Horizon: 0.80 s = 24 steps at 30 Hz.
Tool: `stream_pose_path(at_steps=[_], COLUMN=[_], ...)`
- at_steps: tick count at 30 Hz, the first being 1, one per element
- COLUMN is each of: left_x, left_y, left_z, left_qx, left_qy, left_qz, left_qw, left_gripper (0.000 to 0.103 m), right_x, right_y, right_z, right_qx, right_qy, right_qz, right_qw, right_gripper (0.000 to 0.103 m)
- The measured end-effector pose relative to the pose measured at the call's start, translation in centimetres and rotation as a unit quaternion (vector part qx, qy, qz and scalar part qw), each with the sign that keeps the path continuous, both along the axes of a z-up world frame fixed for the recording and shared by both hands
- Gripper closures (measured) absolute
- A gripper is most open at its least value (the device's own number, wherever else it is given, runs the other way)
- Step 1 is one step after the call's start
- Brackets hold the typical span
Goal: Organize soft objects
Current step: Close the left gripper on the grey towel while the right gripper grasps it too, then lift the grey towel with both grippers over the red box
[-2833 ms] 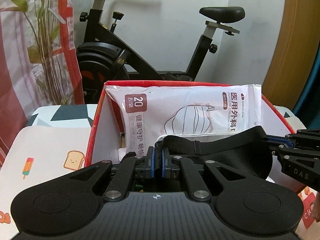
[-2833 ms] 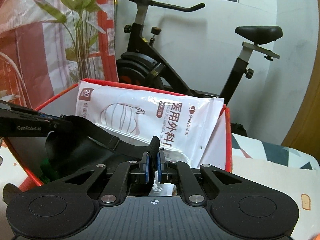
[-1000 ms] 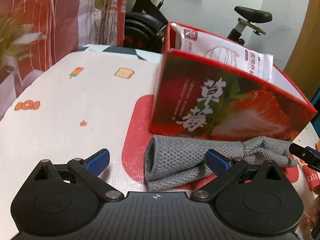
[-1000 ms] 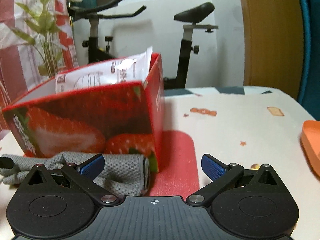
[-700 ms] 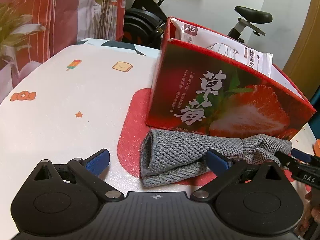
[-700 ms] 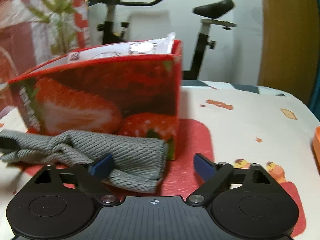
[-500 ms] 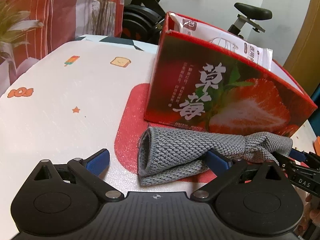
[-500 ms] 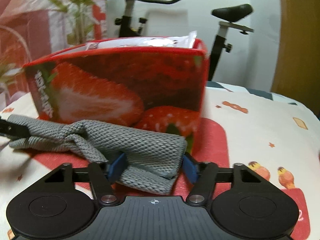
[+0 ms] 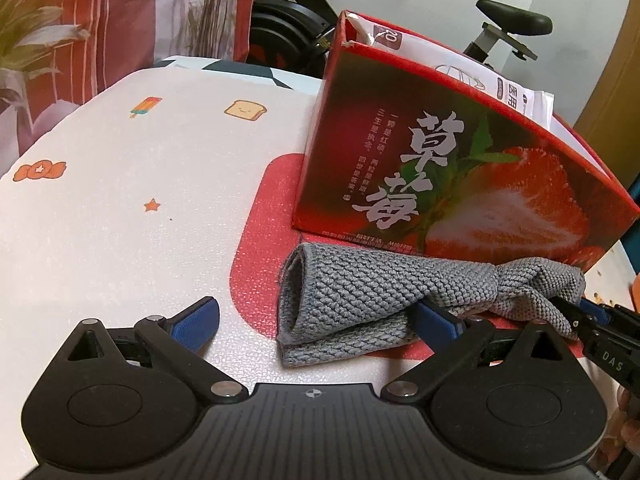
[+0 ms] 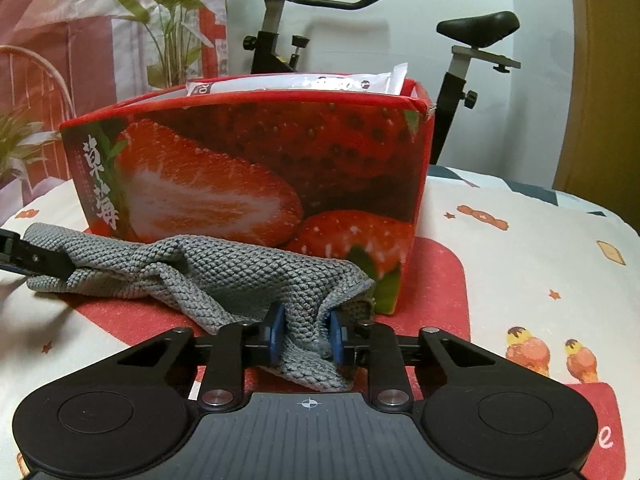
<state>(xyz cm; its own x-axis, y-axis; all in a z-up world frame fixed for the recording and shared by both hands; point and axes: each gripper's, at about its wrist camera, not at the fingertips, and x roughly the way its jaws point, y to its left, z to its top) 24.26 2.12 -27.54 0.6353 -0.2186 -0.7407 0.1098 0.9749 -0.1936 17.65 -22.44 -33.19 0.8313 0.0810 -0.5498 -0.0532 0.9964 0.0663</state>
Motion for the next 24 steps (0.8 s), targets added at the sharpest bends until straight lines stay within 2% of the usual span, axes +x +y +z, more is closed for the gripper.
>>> stream_pose_path(at_steps=[6,11,13,17,18,19,20,21,24], left_x=[-0.13,-0.28,-0.31,-0.16,-0.2,-0.25,-0.34,-0.44,-0.93], left_y=[0.27,-0.11,-0.11,-0.09,-0.12,-0.09,-0.04,-0.01,-0.04], left_z=[0.17,0.34,0.38,0.3,0.25,0.23,0.23,0.28,0.78], left_qx=[-0.026,-0.049,-0.054,-0.065,-0.065,-0.066,-0.067,-0.069,-0.071], left_qy=[0.002,0.0,-0.005,-0.007,-0.007,-0.009,-0.01,-0.012,-0.026], left_qz=[-0.001,-0.027,-0.025,-0.033,-0.035,-0.037,-0.04,-0.044,-0.055], left_qw=[0.9997,0.9984,0.9982,0.9973,0.9972,0.9971,0.9969,0.9966,0.9956], left_gripper=[0.002,0.022,0.025,0.051,0.053,0.061,0.075,0.082,0.086], right_x=[0.05,0.05,0.04,0.03,0.02,0.01,0.01,0.01,-0.1], right_y=[-0.11,-0.21,-0.25,-0.25,-0.23,-0.25,-0.22,-0.25,-0.3], right_z=[-0.02,-0.04,-0.04,-0.03,-0.03,-0.02,-0.03,-0.02,0.03], right_qx=[0.004,0.006,0.007,0.008,0.008,0.008,0.008,0.009,0.01], right_qy=[0.0,0.0,0.0,0.001,0.001,0.001,0.001,0.001,0.001], right_qz=[0.004,0.006,0.007,0.008,0.008,0.008,0.008,0.009,0.01], right_qw=[1.0,1.0,1.0,1.0,1.0,1.0,1.0,1.0,1.0], right_gripper=[0.084,0.086,0.086,0.086,0.087,0.087,0.087,0.087,0.089])
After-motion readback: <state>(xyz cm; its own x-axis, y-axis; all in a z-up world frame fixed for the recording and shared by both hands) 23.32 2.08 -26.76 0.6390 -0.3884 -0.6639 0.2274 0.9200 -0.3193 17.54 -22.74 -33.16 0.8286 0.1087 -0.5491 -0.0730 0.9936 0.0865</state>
